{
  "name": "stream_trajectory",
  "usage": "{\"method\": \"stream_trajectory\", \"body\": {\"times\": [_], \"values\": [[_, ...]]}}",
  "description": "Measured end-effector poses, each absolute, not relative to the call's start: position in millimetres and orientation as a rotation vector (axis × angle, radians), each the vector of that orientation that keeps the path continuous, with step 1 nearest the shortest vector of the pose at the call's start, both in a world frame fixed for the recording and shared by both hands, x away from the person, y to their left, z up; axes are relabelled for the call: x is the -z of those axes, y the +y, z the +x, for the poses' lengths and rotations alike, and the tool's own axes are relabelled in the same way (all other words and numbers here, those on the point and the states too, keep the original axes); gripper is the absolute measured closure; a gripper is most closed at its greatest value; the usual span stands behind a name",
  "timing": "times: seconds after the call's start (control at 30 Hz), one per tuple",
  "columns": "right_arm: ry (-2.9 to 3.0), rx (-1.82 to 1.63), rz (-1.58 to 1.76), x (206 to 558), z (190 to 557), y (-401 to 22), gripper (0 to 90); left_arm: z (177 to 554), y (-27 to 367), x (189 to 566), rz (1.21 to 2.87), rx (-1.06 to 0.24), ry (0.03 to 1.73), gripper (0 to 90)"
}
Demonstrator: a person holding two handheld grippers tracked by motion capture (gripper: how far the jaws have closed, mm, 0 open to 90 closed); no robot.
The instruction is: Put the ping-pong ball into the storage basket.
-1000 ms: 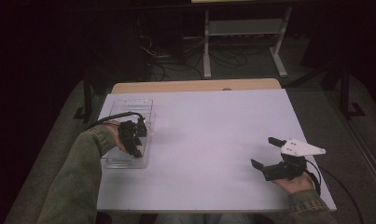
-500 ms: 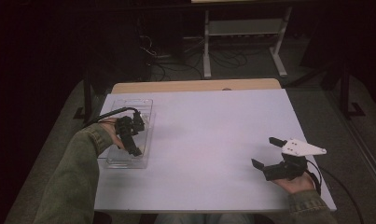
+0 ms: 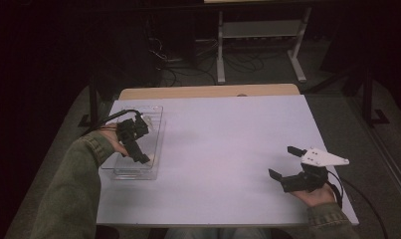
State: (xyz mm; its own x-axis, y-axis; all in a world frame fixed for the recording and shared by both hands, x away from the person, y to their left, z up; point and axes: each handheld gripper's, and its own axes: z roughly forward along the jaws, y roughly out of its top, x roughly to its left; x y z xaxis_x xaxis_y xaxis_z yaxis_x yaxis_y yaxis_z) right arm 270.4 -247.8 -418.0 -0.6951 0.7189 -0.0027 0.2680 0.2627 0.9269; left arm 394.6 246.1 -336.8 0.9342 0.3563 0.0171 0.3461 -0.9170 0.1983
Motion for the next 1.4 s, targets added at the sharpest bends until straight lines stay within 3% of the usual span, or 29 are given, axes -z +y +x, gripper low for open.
{"method": "stream_trajectory", "body": {"times": [0.97,1.4], "values": [[2.105,-1.434,0.891,417,270,-247,0.0,374,260,311,2.765,-0.21,0.562,0.0],[2.107,-1.433,0.89,417,270,-247,0.0,365,276,316,2.703,-0.133,0.587,0.0]]}}
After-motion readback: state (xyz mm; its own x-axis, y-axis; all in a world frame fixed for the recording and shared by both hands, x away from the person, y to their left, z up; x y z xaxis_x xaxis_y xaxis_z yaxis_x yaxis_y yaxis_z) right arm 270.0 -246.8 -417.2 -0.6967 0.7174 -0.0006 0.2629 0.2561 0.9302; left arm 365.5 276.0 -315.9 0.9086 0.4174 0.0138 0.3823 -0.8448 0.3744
